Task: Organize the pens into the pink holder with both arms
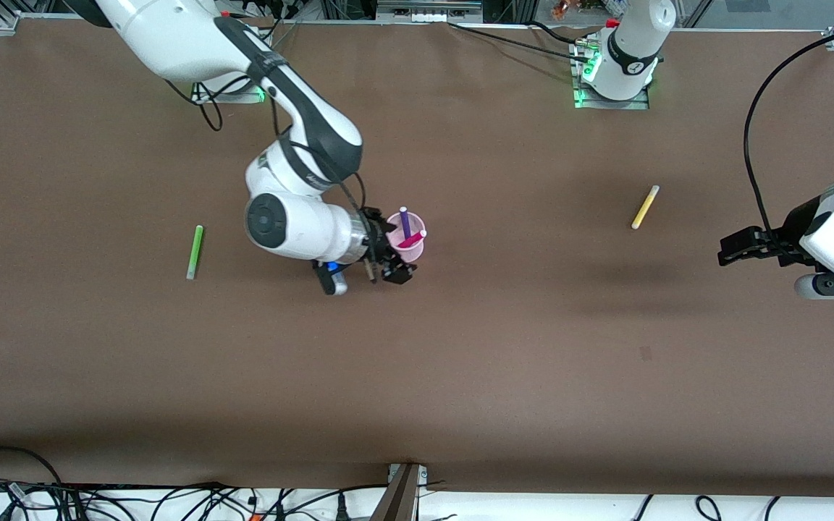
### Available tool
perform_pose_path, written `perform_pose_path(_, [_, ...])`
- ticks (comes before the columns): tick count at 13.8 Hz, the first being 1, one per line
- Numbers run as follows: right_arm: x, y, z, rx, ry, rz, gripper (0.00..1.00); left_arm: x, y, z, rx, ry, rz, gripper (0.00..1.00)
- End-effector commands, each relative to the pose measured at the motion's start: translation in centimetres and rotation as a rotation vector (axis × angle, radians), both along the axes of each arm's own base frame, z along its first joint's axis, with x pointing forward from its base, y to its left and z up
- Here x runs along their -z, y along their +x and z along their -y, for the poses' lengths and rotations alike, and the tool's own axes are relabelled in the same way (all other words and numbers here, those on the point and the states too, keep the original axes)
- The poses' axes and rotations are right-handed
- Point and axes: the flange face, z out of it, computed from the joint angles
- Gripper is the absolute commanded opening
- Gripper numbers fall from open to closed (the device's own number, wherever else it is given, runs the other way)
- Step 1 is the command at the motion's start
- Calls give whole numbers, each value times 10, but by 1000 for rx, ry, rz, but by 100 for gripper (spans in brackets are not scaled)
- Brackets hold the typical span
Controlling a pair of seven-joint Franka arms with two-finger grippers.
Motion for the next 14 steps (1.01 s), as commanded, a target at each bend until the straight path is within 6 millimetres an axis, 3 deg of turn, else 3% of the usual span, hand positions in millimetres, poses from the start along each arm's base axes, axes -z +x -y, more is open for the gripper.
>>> perform_pose_path(1, [-41, 0, 40, -172, -82, 116, 100, 1, -1, -4, 40, 18, 1, 100])
perform_pose_path(4, [-76, -20, 87, -359, -132, 201, 100, 11, 4, -9, 34, 24, -10, 100])
perform_pose_path(6, [-107, -41, 126, -474, -162, 235, 100, 11, 4, -10, 32, 23, -10, 100])
perform_pose_path(10, [-165, -58, 217, -714, -162, 232, 100, 13, 3, -10, 31, 23, -15, 100])
perform_pose_path(14, [-193, -76, 285, -915, -230, 273, 100, 15, 4, -8, 24, 22, -18, 100])
